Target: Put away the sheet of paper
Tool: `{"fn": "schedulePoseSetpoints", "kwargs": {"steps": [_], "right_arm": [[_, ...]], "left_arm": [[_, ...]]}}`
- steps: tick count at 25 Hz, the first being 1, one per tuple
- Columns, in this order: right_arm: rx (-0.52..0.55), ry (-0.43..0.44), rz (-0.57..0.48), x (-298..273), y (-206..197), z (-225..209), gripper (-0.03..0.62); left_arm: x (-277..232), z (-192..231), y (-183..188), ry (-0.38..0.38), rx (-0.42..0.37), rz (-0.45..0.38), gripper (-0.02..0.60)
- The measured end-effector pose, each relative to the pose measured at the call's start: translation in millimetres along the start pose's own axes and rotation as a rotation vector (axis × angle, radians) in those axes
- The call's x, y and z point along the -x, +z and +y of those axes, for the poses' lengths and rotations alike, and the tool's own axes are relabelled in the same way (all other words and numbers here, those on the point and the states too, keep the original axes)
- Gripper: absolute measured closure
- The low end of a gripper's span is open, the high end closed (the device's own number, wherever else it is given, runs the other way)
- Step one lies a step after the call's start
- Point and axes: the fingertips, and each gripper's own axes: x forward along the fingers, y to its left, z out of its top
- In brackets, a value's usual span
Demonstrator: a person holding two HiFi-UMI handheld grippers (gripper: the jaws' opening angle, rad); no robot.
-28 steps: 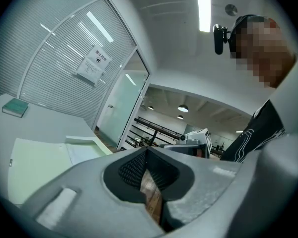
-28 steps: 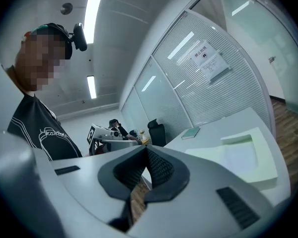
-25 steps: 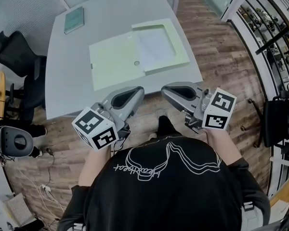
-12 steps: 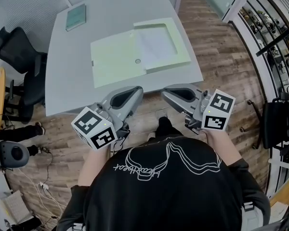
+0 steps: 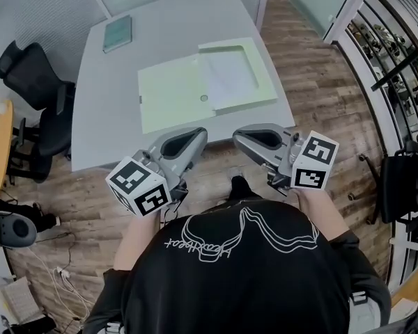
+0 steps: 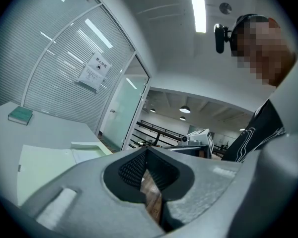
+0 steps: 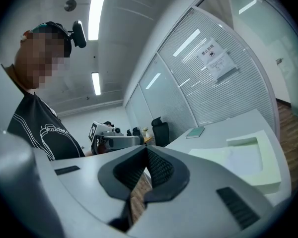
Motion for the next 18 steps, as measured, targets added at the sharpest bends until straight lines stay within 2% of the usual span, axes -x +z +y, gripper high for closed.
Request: {"fn": "schedulePoseSetpoints", "kwargs": {"steps": [18], "right_arm": [[0.039,-0.008,0.018,-2.4,3.5,5.1,0.585]], "left_arm": [[3.3,-5.8,7.0,0.015,-0.054,-0.004,0.572]]}}
